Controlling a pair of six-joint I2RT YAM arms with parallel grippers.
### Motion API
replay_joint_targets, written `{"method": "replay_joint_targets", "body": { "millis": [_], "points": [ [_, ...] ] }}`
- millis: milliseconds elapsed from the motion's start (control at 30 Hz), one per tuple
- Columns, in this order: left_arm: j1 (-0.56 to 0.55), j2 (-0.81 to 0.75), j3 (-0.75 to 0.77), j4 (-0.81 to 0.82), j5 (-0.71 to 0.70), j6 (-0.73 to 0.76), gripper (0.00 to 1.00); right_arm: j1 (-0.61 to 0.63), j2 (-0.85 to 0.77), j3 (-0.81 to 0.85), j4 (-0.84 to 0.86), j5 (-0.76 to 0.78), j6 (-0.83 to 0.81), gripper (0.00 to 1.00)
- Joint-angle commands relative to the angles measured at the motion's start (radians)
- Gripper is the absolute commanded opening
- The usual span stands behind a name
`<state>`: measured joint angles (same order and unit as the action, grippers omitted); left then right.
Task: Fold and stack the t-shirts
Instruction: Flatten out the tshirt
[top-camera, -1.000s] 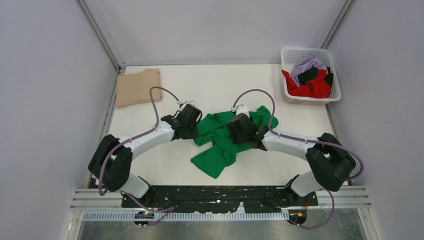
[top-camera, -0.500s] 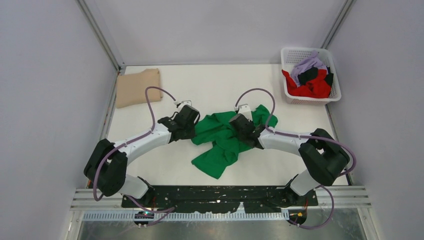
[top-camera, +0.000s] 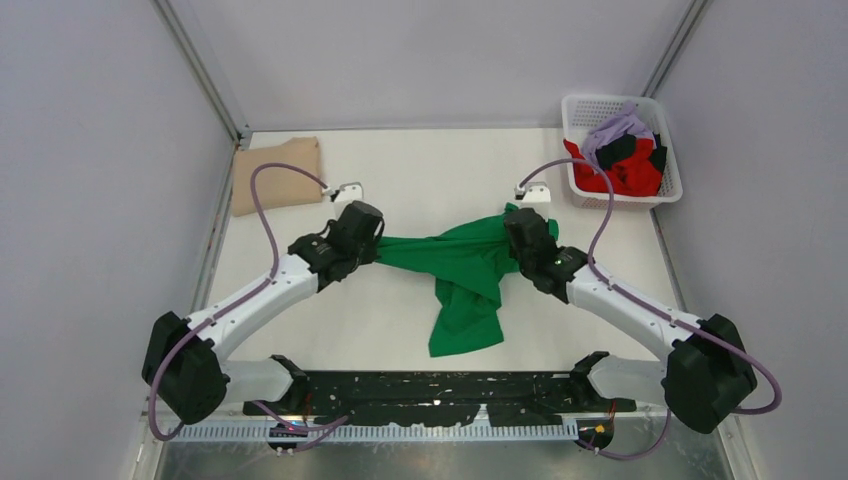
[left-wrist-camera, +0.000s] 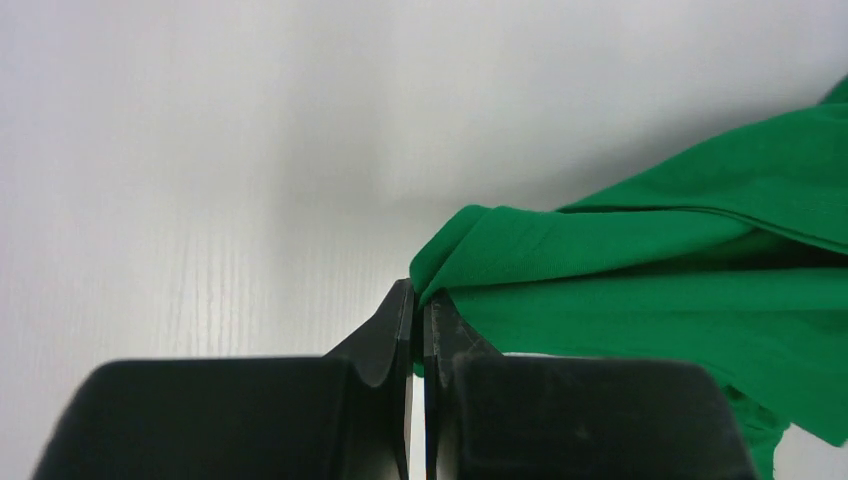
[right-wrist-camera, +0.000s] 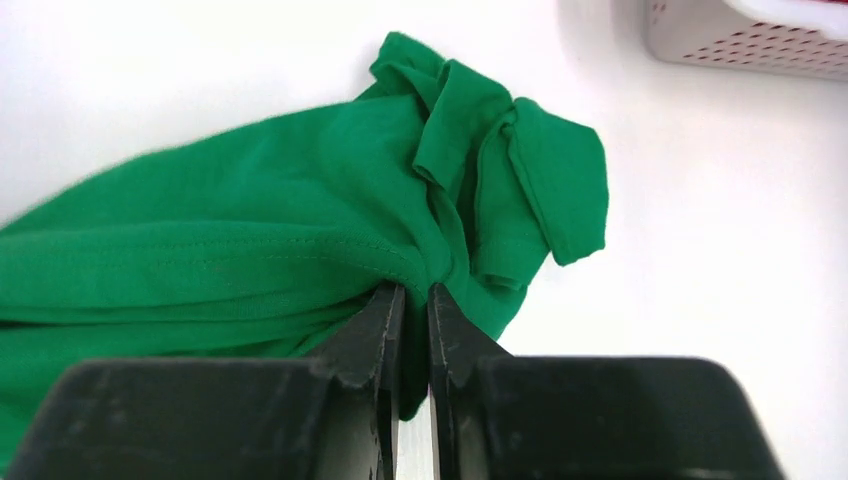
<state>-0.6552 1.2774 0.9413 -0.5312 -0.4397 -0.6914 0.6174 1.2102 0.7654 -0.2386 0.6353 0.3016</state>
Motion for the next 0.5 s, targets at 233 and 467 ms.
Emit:
{"method": "replay_joint_targets", "body": {
  "millis": [233, 467],
  "points": [
    [0.045, -0.069, -0.045, -0.008, -0.117, 0.015, 0.00, -0.064, 0.035, -0.138, 0.080, -0.500, 0.032, 0.18],
    [0.049, 0.001, -0.081, 0.058, -0.021, 0.043, 0.00, -0.054, 0.154, -0.126, 0.161, -0.608, 0.045, 0.25]
  ]
}}
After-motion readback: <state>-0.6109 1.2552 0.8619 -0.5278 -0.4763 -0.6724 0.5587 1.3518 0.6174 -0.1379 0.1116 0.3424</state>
